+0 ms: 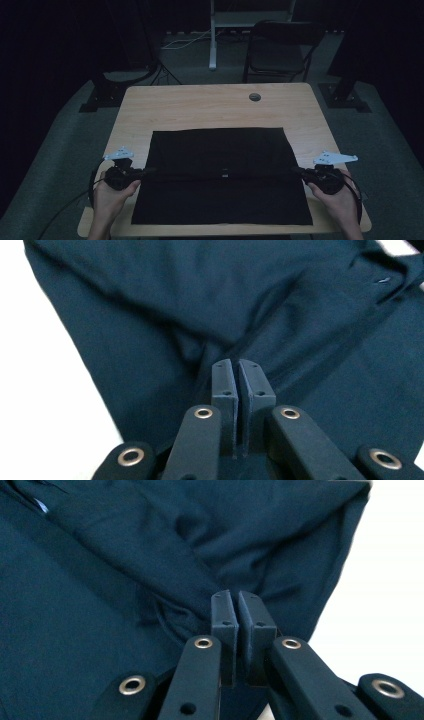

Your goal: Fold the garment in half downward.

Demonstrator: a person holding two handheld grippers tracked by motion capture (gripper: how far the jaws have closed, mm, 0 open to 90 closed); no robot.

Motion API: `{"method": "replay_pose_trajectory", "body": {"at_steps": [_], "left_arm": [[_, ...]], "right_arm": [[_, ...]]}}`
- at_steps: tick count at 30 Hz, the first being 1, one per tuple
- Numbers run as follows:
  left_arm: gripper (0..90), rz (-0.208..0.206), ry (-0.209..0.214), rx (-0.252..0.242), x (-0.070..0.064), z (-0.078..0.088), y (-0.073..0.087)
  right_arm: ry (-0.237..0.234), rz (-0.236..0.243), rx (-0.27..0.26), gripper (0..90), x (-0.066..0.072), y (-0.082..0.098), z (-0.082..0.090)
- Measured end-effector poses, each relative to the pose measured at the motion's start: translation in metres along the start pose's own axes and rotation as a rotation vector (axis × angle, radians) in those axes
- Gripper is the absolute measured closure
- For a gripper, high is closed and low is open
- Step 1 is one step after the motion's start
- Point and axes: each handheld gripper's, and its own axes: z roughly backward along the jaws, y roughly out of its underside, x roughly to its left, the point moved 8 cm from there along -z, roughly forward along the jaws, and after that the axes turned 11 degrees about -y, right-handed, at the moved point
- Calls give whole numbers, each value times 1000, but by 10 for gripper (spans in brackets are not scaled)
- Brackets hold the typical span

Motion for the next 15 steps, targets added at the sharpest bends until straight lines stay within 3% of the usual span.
{"method": "replay_pose_trajectory", "body": {"at_steps": [7, 15], "left_arm": [[874, -20, -31, 70, 1, -17, 19], [861, -46, -72, 72, -1, -23, 19]], "right_arm": [[-9, 1, 65, 857, 4, 17, -11], [35, 37, 130, 852, 10, 19, -14]]}}
